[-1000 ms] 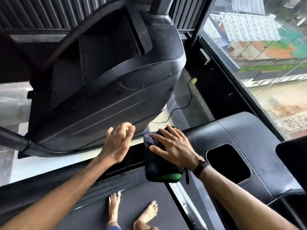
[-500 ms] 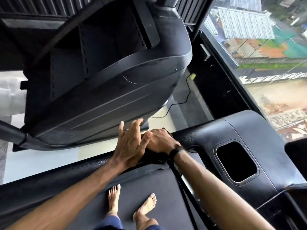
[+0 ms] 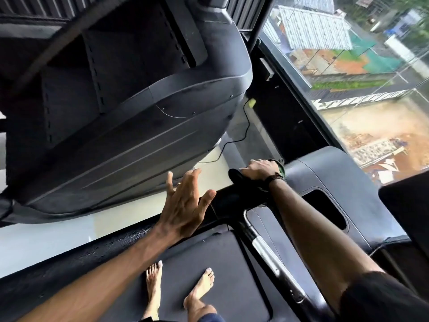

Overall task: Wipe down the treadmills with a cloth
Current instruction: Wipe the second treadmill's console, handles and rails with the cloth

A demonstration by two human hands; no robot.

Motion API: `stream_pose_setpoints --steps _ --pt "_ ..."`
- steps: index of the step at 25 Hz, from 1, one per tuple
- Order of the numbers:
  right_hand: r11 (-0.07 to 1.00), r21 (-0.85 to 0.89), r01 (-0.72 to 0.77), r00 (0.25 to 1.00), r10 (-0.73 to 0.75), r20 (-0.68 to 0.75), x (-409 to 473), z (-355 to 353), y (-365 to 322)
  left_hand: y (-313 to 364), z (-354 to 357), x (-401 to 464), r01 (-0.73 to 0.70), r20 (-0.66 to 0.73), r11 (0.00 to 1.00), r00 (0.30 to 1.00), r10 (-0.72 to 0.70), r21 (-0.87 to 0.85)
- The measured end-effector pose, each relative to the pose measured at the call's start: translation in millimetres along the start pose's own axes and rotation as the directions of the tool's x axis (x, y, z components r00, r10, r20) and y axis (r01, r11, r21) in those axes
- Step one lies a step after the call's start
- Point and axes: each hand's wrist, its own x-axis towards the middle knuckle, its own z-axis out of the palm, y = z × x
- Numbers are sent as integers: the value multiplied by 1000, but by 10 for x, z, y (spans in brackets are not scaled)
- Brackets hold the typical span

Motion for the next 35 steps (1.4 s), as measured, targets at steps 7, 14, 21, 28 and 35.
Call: stream_pose_setpoints --steps 7,14,21,28,35 --pt "887 195 419 824 -281 -491 -1354 563 -836 -41 -29 -7 -73 -17 978 997 71 -195" --pt "992 52 -114 865 125 -487 -1970 1218 -510 57 -49 79 -235 42 954 968 247 -187" --pt "761 629 -160 986 159 59 -1579 547 -230 269 165 210 -420 134 904 894 427 -84" --pt "930 357 -87 922 211 -324 -1766 837 -419 285 216 172 -475 164 879 864 476 -44" --pt "902 409 -138 952 235 -198 -1800 817 -319 286 233 130 -466 162 885 871 464 -29"
